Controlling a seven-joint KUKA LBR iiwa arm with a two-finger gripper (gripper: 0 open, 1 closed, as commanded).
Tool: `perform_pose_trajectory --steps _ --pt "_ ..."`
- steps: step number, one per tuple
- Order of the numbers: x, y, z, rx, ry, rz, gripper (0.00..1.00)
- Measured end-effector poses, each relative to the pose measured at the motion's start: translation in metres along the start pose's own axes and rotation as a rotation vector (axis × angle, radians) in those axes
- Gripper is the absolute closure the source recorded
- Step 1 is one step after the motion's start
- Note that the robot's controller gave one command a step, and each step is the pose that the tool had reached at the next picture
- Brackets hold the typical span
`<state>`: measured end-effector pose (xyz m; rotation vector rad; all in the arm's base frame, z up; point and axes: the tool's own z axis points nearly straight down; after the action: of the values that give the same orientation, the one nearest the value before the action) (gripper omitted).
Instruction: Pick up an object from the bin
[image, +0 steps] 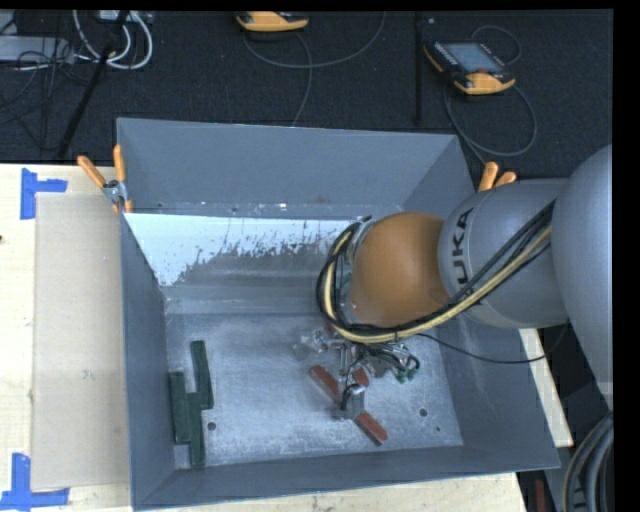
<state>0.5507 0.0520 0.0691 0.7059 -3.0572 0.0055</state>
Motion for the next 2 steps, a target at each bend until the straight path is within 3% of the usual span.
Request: perform_pose_trajectory --steps 1,2 --pt "0.0404 -0.0399 0.0003 -0.003 -0.001 0.069 0.0" --pt "0.0391 -0.0384 0.0002 -0.004 -0.003 0.069 1.0"
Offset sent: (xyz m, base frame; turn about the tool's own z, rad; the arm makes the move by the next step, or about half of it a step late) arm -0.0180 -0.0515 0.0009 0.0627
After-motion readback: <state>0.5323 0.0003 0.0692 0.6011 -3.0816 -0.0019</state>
